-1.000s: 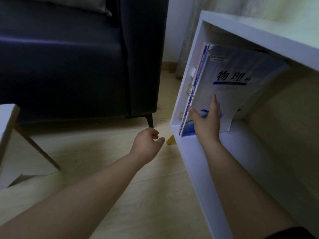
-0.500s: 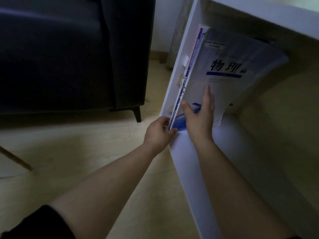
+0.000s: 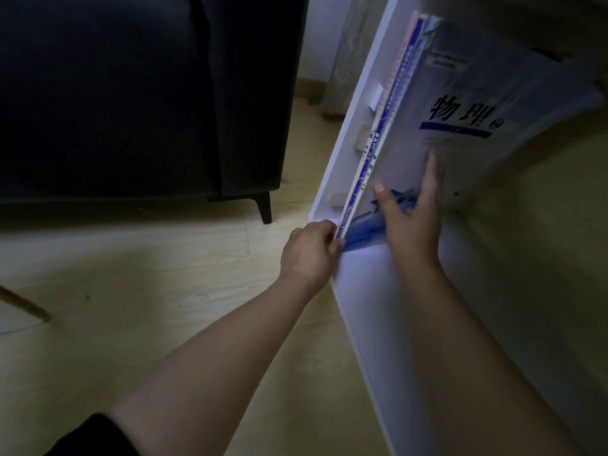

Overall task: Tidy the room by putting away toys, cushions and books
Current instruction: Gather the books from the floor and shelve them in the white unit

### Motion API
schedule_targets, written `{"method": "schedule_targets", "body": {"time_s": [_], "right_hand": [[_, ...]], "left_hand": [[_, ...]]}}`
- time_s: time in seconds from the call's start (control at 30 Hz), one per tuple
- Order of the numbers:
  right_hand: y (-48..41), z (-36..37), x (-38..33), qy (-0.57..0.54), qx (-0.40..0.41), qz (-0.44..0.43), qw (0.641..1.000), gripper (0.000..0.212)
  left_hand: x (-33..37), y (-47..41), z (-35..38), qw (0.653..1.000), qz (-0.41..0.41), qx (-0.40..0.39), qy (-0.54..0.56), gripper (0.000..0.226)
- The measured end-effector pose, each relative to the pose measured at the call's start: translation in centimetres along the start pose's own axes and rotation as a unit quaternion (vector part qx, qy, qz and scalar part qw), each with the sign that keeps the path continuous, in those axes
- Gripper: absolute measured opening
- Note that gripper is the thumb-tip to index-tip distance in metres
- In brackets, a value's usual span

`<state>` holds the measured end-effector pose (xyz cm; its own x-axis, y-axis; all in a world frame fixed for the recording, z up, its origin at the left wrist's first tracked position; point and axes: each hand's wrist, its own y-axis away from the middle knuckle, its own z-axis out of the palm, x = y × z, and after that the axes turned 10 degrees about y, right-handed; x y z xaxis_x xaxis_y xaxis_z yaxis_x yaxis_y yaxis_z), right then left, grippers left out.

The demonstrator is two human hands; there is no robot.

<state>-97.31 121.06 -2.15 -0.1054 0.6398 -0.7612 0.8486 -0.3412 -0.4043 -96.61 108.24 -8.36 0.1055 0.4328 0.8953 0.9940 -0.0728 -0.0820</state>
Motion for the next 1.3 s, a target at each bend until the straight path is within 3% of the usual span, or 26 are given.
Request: {"method": "schedule_targets", "body": {"time_s": [0.23,0.5,0.63,0.83,1.03,1.17,1.3], "right_hand": [[-1.3,-0.5,-0.3,0.001,0.010,0.001,1.000,0.090],[-6.6,-2.8,-2.7,0.038,0.104,0.011,0.994,0.087],[-8.1,-3.5,-2.7,0.053,0.127,-0.005,0.990,0.095],[-9.3,-4.6,-2.5,-0.027,0.137,0.010,0.990,0.116],[-8.7,-5.0,-1.3,-0.025,0.087,0.042,0.995,0.097],[-8.3,-4.7,-1.6,-0.031,0.090,0.043,0.995,0.096],[-6.7,-3.9,-0.7,-0.017,0.070,0.045,0.996,0.073]], "left_hand": [[-0.4,0.1,0.3,0.999,0.028,-0.002,-0.036,0.018],[-0.9,0.2,0.4,0.998,0.028,-0.007,-0.057,0.017],[-0.6,-0.1,0.4,0.998,0.031,-0.005,-0.062,0.017],[-0.4,-0.3,0.3,0.997,0.035,-0.014,-0.072,0.016],[-0.2,-0.2,0.2,0.998,0.032,-0.028,-0.045,0.017],[0.0,0.1,0.0,0.999,0.024,-0.024,-0.033,0.018],[0.2,0.2,-0.2,0.999,0.012,-0.030,-0.011,0.018]]}}
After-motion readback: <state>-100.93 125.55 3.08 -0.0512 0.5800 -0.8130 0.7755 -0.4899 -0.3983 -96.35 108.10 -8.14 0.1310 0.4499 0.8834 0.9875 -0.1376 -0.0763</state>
